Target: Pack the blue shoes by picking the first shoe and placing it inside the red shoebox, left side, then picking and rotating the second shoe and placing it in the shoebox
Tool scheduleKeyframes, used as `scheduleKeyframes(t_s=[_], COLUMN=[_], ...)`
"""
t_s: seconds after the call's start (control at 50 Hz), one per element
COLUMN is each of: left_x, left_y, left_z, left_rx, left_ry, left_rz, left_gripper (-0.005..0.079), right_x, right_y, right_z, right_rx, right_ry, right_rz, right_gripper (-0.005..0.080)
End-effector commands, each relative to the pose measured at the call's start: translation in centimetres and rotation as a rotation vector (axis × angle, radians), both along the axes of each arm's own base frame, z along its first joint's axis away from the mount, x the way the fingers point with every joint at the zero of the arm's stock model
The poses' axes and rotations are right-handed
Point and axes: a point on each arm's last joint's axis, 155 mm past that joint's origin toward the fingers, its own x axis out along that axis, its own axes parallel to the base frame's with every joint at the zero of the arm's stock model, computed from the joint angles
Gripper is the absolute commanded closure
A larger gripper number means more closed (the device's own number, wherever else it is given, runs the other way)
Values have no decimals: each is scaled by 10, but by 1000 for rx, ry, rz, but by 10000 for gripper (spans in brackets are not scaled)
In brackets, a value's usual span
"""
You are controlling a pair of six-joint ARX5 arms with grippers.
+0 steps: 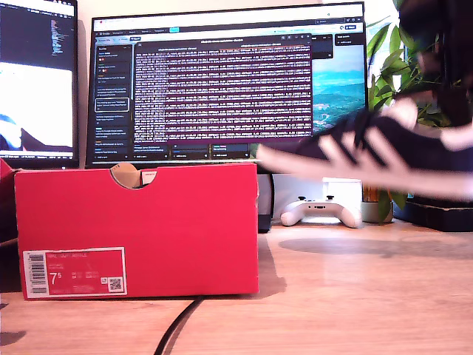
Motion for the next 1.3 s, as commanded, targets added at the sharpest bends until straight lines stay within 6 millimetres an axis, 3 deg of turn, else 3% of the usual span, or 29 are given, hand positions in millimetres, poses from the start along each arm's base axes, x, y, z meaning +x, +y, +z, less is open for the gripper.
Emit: scheduleKeyframes(t_s=[0.0, 0.26, 0.4, 0.62, 0.96, 1.28], left_x=[-8, -8, -8, -8, -11, 16], left_y=[1, 1, 1, 1, 2, 2], left_z=[-11, -11, -11, -11, -15, 27], left_rx=[12, 12, 12, 13, 18, -24], left_ry=[20, 20, 20, 22, 39, -153], left_rz=[-8, -8, -8, -8, -8, 32], left_gripper=[764, 764, 764, 764, 764, 764], right_x=[20, 69, 88, 96, 89, 88], right_y=[7, 53, 85, 135, 189, 206], right_z=[37, 117, 144, 175, 192, 189], right_rx=[-8, 99, 143, 95, 5, -68], right_ry=[-109, -405, -544, -706, -809, -824], right_rz=[116, 350, 496, 793, 1029, 1150], right_gripper=[765, 765, 765, 765, 765, 765])
